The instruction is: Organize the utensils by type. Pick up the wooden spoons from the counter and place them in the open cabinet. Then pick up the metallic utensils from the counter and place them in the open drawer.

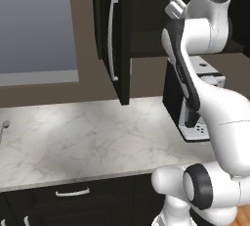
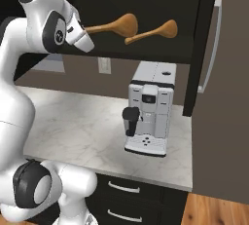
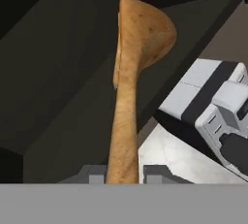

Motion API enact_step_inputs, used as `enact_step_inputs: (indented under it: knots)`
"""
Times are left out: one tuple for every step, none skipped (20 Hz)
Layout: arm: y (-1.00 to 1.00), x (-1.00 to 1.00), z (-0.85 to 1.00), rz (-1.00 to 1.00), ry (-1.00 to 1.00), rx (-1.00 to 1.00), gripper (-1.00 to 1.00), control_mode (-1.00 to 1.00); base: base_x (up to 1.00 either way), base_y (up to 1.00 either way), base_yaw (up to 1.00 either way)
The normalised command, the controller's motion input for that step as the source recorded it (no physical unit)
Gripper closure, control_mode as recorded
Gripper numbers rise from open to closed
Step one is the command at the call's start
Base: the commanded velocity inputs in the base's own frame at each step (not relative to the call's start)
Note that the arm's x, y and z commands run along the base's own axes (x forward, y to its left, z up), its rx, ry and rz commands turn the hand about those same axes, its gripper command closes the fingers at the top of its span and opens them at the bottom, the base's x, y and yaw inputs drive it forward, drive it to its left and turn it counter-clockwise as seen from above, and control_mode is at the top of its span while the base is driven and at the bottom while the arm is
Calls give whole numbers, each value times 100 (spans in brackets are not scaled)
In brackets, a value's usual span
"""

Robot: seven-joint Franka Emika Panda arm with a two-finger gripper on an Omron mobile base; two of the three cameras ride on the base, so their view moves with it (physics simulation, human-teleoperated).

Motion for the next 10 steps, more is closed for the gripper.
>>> enact_step_inputs:
  knots:
    - [0,71,0,8,-4,0,100,-100,0,0,0]
    - [0,68,0,10,-5,0,100,-100,0,0,0]
    - [0,66,0,9,-3,0,100,-100,0,0,0]
    - [0,68,0,9,0,0,100,-100,0,0,0]
    - [0,65,0,11,0,0,100,-100,0,0,0]
    - [0,65,0,11,0,0,100,-100,0,0,0]
    - [0,64,0,11,0,0,100,-100,0,0,0]
    - [0,65,0,12,0,0,100,-100,0,0,0]
    - [0,66,0,13,0,0,100,-100,0,0,0]
    - [0,66,0,13,0,0,100,-100,0,0,0]
